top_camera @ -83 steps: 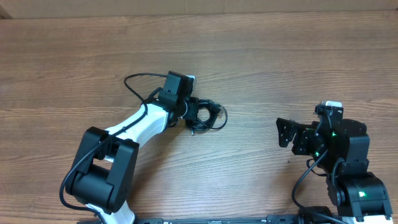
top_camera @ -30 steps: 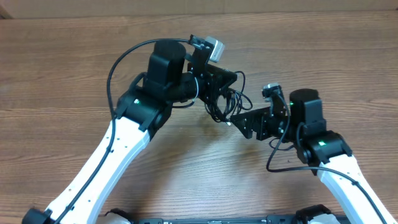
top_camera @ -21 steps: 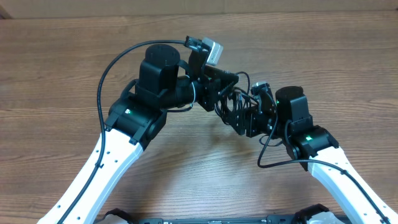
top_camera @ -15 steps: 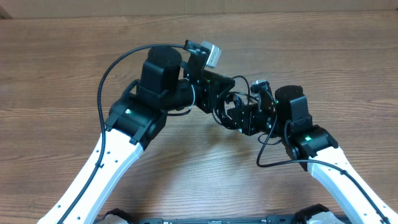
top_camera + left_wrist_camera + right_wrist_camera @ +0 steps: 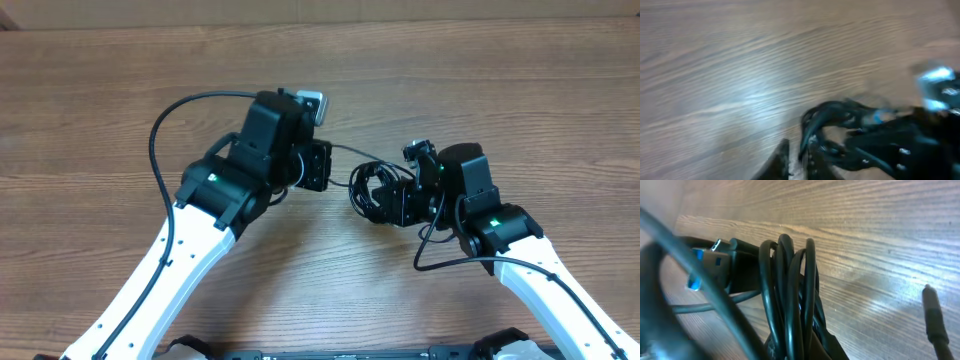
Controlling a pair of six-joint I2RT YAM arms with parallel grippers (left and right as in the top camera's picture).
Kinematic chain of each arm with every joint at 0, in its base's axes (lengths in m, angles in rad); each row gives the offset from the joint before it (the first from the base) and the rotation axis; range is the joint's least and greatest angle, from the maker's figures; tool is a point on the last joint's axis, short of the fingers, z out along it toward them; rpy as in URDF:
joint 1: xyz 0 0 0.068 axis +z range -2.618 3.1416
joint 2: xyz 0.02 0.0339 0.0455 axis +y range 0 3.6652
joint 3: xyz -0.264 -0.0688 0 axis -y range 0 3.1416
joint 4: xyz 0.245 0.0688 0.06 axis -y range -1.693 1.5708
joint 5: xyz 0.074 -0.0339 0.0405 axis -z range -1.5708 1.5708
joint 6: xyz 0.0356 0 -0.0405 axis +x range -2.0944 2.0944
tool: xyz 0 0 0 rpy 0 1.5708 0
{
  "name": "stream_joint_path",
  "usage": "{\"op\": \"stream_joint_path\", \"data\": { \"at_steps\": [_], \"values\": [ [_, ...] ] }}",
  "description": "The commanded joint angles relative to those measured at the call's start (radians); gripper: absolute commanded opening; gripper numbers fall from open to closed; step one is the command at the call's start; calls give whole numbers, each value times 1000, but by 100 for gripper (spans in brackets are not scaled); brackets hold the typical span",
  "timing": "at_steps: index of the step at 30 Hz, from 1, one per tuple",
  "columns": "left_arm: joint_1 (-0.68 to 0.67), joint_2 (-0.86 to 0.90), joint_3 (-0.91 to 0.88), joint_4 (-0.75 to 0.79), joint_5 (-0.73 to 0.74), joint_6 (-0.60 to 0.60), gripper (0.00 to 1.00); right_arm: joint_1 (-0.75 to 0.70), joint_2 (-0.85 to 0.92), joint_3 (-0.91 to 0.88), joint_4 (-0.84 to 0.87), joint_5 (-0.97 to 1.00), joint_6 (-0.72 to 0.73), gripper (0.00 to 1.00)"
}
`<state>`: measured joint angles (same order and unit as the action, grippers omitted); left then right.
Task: Untangle cables
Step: 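Lift the cable with the left gripper and grasp it with the right gripper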
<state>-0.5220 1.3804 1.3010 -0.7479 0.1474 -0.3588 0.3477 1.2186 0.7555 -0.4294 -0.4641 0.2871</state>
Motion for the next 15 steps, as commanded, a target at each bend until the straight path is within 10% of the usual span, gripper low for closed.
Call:
{"op": "stream_joint_path", "data": {
  "at_steps": [1,6,15],
  "values": [
    [5,33,10,-37,-88,21,50,-1,-7,33,2,14,-3,4],
    [6,82,10,-63,-2,-18,78,-1,-10,101,-29,-50,-2,4],
    [5,171,10,-13,49,-40,60,-1,-13,170,-37,-108,2,4]
  ]
}}
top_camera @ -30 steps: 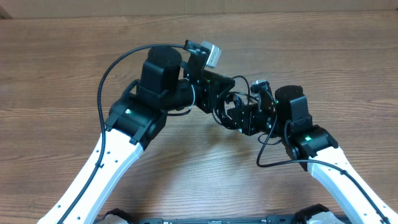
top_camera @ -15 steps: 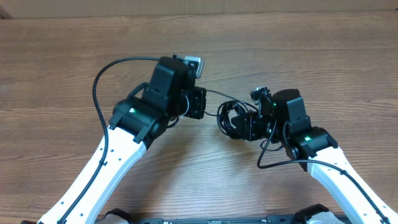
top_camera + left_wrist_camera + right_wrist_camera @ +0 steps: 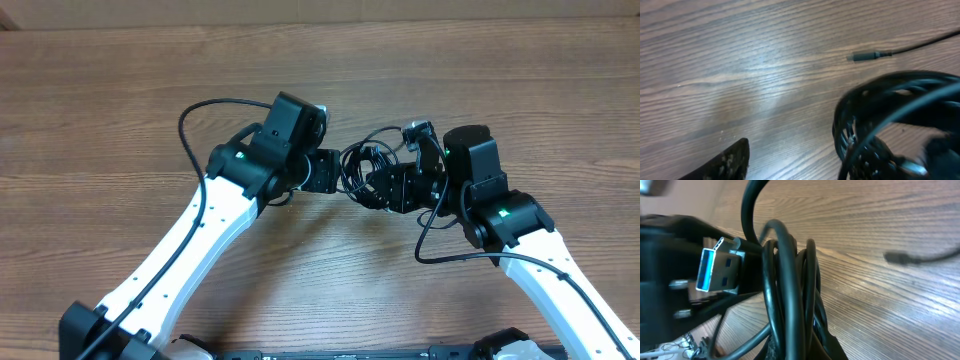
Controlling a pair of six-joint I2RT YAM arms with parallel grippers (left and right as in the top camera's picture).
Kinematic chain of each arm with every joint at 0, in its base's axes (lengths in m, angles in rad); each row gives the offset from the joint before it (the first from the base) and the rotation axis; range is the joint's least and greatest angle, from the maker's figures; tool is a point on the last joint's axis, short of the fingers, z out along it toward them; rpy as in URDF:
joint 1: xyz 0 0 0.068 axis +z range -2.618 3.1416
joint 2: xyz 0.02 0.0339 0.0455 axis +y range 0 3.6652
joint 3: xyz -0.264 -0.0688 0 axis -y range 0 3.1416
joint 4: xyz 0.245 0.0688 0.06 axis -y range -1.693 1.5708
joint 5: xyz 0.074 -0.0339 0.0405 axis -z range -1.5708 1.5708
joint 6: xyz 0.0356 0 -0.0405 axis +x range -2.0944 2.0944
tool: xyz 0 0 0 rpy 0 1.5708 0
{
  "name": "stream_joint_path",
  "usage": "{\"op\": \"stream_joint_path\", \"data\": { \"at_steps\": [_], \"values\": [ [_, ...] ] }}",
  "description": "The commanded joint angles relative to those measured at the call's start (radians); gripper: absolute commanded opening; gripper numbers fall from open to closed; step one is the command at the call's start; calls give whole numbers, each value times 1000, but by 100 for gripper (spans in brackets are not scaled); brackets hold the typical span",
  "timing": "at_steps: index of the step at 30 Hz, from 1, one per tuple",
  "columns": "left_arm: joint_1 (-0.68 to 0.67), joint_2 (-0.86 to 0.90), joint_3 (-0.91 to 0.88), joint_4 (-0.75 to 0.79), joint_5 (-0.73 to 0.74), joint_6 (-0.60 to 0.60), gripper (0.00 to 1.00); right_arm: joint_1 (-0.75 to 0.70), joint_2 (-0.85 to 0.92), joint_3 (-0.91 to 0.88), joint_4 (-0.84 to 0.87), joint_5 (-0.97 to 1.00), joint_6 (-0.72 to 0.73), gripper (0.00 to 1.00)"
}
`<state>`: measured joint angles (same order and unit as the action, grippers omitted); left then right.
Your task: Untangle cables
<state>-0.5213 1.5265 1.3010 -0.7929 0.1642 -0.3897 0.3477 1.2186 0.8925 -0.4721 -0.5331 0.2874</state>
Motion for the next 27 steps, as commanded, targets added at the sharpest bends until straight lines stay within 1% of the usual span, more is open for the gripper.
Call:
{"op": "stream_joint_path", "data": {
  "at_steps": [1,5,8,11,14,15,16,20,21,22,23,24,27],
  "values": [
    [5,29,10,51,40,-1,61,-1,-12,33,5,-49,2,4],
    [5,30,10,168,114,35,60,-1,-12,33,6,-100,7,4],
    [5,31,10,224,177,47,58,-1,-12,33,7,-133,31,4],
    [5,31,10,245,219,46,54,-1,-12,33,18,-182,31,4],
    [5,31,10,249,260,46,44,-1,-12,33,26,-221,31,4],
    [5,31,10,247,270,46,37,-1,-12,33,28,-229,31,4],
    [5,31,10,245,280,46,35,-1,-12,33,29,-236,31,4],
    [5,31,10,238,282,46,36,-1,-12,33,29,-239,31,4],
    [5,31,10,238,282,47,34,-1,-12,33,29,-238,31,4],
    [6,30,10,237,282,58,25,-1,-12,33,28,-237,31,4],
    [10,27,10,237,282,78,4,-1,-12,33,27,-227,31,4],
    [14,24,10,237,281,80,4,-1,-12,33,24,-215,31,4],
    [64,-20,12,234,278,80,4,-1,-12,32,-13,-70,31,8]
  ]
}}
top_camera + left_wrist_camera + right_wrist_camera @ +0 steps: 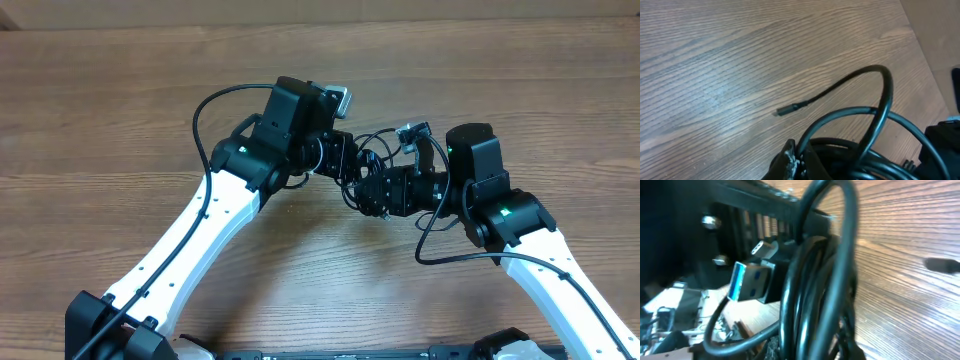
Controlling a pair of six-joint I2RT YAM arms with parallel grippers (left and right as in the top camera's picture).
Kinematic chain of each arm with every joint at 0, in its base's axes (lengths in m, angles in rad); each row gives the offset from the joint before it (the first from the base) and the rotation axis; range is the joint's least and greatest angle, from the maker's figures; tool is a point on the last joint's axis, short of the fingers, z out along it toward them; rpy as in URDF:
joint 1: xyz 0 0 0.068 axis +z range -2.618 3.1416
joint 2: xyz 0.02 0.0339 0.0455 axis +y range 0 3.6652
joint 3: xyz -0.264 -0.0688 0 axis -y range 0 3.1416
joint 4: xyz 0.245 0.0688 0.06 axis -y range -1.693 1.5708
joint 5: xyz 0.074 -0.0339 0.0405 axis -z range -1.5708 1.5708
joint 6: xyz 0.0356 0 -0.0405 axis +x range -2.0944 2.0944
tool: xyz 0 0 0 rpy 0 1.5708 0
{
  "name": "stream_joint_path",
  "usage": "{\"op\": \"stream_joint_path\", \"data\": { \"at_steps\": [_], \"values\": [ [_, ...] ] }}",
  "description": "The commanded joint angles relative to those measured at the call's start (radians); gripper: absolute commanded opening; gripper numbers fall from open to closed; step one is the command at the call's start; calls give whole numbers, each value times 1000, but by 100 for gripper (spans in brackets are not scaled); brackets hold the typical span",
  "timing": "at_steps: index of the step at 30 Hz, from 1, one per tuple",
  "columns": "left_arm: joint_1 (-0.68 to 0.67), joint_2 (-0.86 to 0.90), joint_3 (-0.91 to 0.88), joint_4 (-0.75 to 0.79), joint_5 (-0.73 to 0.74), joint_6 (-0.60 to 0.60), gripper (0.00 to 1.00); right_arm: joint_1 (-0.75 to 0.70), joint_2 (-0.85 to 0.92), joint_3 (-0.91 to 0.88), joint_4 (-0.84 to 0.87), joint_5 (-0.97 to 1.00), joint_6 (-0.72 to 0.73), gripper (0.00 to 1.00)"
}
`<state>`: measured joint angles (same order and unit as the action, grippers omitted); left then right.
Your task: Untangle cables
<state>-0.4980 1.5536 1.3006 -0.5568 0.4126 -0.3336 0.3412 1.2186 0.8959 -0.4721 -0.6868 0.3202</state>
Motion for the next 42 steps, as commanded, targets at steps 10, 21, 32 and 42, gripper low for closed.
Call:
{"op": "stream_joint_path", "data": {
  "at_steps": [10,21,32,42],
  "values": [
    [289,-253,13,-74,30,27,4,6,-10,26,-207,560,-2,22],
    [258,-303,13,-8,314,35,4,6,-10,26,-187,471,-3,52],
    [210,-196,12,-158,-14,91,8,6,-10,26,-211,472,-2,53],
    [209,-96,12,-192,-58,91,69,6,-10,26,-254,476,-3,44]
  ]
}}
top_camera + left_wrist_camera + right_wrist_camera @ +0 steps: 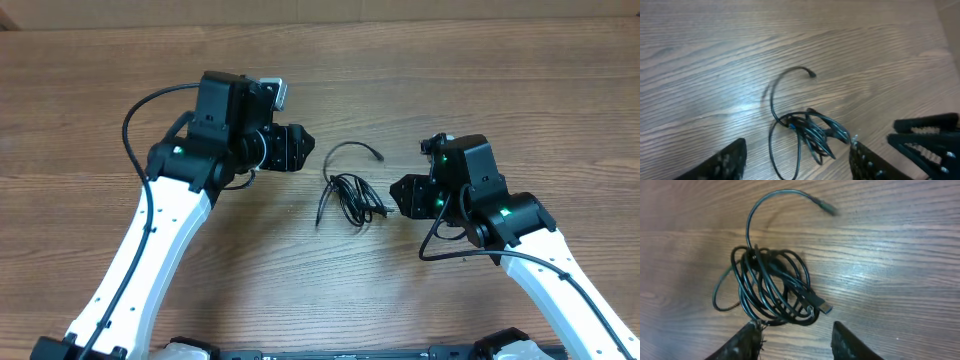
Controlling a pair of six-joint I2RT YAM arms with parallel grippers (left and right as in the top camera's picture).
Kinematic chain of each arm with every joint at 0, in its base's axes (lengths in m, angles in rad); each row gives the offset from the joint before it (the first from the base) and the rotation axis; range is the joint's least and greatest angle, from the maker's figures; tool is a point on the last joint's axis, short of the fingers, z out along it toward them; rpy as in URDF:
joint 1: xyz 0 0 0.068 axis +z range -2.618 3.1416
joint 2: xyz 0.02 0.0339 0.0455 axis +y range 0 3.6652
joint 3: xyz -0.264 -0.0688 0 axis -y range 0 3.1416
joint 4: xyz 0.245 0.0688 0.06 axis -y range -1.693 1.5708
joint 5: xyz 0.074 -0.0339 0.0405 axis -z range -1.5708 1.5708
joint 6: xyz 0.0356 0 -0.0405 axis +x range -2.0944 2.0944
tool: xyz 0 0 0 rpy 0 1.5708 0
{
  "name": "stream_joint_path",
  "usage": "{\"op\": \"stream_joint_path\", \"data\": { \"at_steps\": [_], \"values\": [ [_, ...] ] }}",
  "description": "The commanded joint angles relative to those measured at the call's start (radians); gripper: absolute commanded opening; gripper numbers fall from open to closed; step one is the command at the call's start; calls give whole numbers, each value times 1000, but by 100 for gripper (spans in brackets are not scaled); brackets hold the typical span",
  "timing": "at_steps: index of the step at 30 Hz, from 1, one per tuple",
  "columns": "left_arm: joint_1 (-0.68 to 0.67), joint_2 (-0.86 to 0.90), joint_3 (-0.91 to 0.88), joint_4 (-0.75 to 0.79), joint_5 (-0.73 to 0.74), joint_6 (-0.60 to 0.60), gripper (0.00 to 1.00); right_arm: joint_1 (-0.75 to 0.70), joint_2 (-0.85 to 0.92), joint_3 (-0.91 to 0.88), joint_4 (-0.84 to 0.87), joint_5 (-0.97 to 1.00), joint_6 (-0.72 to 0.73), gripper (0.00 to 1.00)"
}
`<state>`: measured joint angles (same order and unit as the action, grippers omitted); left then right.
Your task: Untangle cables
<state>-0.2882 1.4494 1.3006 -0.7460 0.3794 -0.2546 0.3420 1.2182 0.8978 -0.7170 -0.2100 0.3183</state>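
Note:
A tangled black cable bundle (350, 197) lies on the wooden table between the arms. One thin end arcs up to a small plug (378, 155); a USB plug with a blue insert (823, 306) sticks out of the coil. My left gripper (300, 150) hovers up and left of the bundle, open and empty, its fingers (730, 160) wide apart. My right gripper (397, 195) sits just right of the coil, open, holding nothing. In the left wrist view the bundle (810, 131) lies ahead between the fingers.
The wooden table (500, 80) runs in all directions. Each arm trails its own black wiring, a loop (140, 110) by the left arm and a loop (440, 245) by the right.
Both grippers were pressed together over the bundle, with the right one holding it. Now the bundle lies free on the table, both grippers are open, and the arms have drawn apart.
The right gripper held the coiled bundle a little off the table with the left gripper close by. The left gripper came nearer, then into the coil. Now the cable rests on the table, loosened with one end arcing out, and both grippers are empty.

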Motion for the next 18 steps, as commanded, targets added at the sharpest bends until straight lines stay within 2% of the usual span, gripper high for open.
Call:
{"op": "stream_joint_path", "data": {
  "at_steps": [1,4,7,13,18],
  "values": [
    [-2,9,12,-2,-24,12,69,5,-10,24,-12,0,-5,46],
    [-22,21,11,-7,-24,12,70,5,-10,24,-27,0,-8,48],
    [-46,46,10,-26,-21,4,64,5,-10,24,-39,-1,-8,48],
    [-126,140,10,-66,73,-126,62,5,-10,24,-51,-1,-8,48],
    [-187,229,10,-58,93,-293,59,5,-10,24,-51,-1,-8,48]
  ]
}}
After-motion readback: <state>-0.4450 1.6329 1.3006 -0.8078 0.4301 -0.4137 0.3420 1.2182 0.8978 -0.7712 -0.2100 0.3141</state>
